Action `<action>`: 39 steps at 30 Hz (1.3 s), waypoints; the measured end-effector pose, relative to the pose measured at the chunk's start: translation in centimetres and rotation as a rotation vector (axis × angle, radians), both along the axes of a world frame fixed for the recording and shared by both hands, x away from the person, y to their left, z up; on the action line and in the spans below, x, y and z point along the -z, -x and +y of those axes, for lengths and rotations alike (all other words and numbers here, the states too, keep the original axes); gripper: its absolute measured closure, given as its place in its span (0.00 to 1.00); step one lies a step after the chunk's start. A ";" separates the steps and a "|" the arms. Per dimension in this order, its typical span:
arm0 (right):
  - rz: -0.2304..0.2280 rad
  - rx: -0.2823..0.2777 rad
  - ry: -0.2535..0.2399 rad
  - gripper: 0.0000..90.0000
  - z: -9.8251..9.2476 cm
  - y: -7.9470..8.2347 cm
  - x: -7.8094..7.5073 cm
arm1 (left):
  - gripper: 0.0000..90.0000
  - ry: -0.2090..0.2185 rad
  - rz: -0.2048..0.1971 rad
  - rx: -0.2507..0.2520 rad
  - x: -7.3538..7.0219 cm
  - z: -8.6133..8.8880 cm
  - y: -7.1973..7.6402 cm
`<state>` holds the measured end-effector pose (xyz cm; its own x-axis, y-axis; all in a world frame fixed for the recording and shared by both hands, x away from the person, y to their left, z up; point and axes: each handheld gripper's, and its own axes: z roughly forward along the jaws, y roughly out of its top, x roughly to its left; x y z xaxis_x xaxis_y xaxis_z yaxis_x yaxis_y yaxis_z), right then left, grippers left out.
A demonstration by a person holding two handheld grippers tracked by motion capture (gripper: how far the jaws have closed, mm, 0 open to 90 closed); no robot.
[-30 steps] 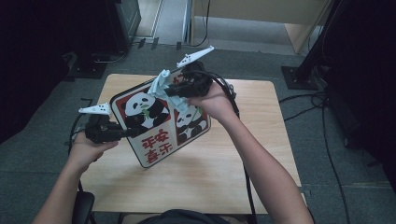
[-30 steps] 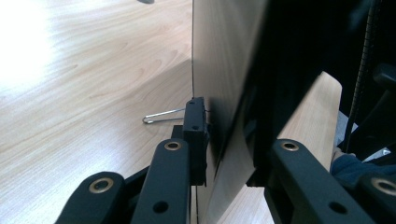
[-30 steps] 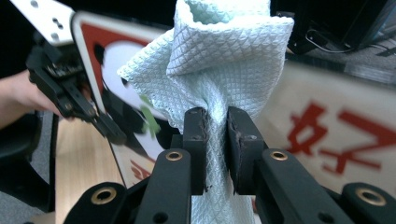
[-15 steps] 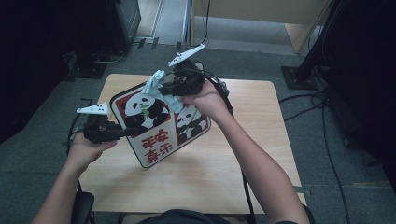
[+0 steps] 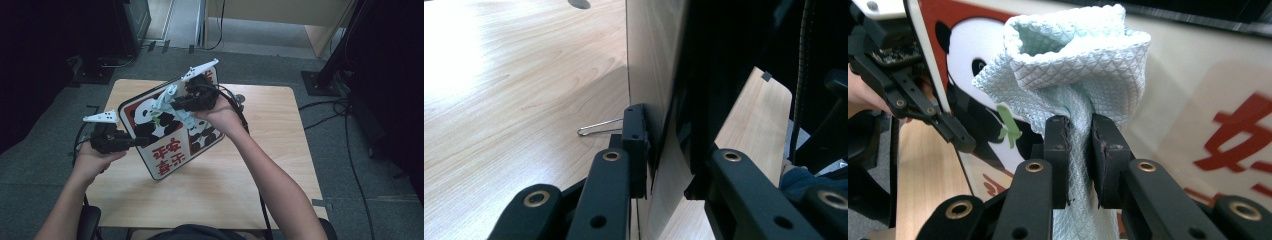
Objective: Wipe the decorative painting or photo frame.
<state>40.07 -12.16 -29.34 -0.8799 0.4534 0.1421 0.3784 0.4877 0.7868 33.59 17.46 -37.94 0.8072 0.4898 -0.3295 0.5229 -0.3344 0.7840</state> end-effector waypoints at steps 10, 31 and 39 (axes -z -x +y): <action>0.020 -0.008 -0.005 0.88 -0.4 0.5 1.9 | 0.86 0.000 -0.006 0.006 0.1 0.1 0.0; 0.093 0.003 -0.001 0.88 -1.5 1.5 6.8 | 0.86 0.003 0.006 0.005 0.0 0.0 0.0; 0.112 0.017 -0.033 0.88 -2.2 1.9 8.9 | 0.86 0.004 0.002 0.008 0.1 0.0 0.0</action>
